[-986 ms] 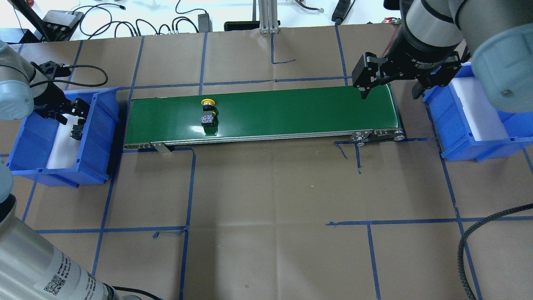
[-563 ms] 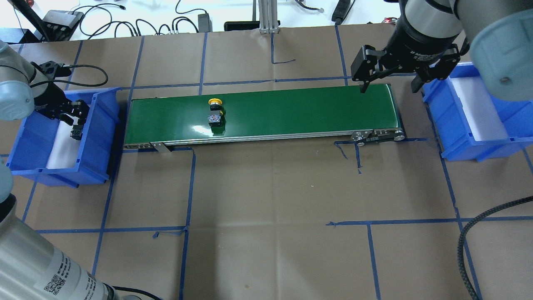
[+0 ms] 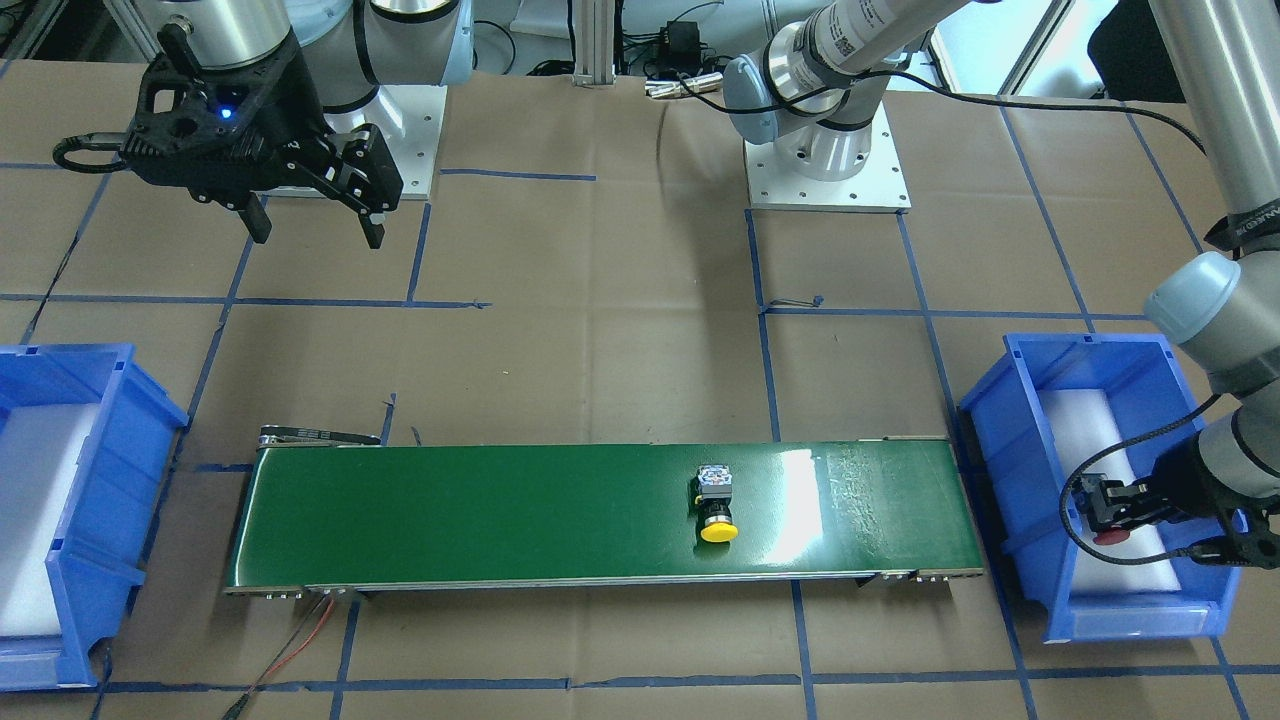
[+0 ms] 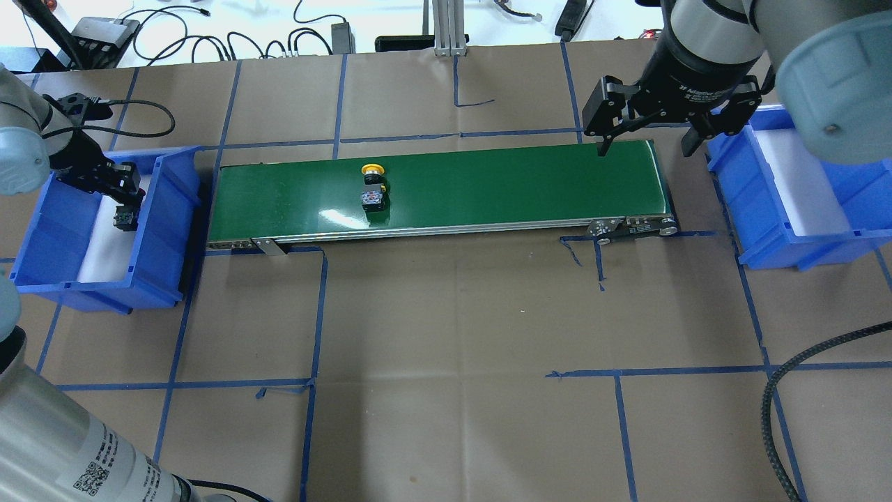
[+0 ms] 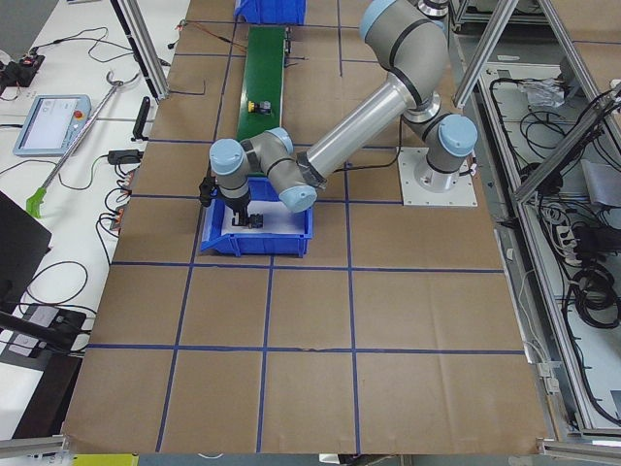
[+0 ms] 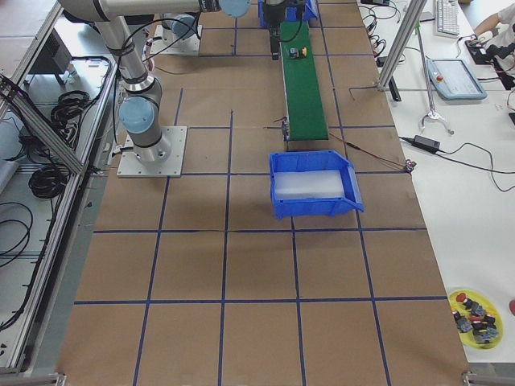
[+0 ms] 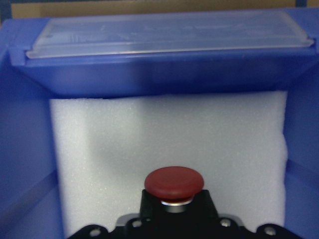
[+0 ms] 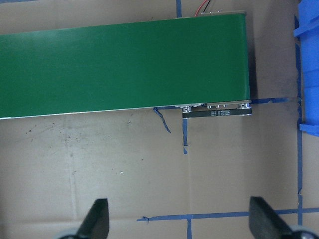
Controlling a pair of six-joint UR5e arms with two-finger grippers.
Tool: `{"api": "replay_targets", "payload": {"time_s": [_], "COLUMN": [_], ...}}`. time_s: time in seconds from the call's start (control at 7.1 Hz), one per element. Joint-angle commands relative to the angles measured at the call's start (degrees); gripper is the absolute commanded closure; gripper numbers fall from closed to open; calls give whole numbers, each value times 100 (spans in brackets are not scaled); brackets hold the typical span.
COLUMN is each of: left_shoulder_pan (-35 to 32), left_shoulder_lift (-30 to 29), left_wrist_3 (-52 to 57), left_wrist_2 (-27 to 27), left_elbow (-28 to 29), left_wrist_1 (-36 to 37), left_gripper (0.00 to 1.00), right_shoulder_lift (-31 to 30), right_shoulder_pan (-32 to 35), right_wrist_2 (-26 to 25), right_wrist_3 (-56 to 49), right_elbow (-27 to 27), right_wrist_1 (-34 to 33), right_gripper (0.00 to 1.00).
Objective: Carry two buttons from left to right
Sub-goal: 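Lift the red-capped button and carry it over the conveyor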
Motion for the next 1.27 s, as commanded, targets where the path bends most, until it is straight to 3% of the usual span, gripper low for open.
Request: {"api": "replay_targets", "payload": {"time_s": [0.0, 0.42, 0.84, 1.13], "left_shoulder_pan": [0, 35, 27, -26], "left_shoulder_lift": [106, 447, 1212, 1362], "left_wrist_3": [14, 32, 32, 15], "left_wrist_2": [3, 12, 108, 249], "left_elbow": [40, 163, 540, 568], "left_wrist_1": [-32, -548, -1857, -2018], "left_gripper": [92, 100, 100, 100], "right_shoulder_lift": [-24, -50, -24, -24], "right_shoulder_pan": [6, 6, 6, 6], "right_wrist_2": [3, -23, -58, -58], "right_wrist_3": [5, -22, -31, -31], "right_elbow": [-11, 33, 42, 42], "right_wrist_1": [22, 40, 40, 40], "right_gripper": [0, 0, 0, 0]}}
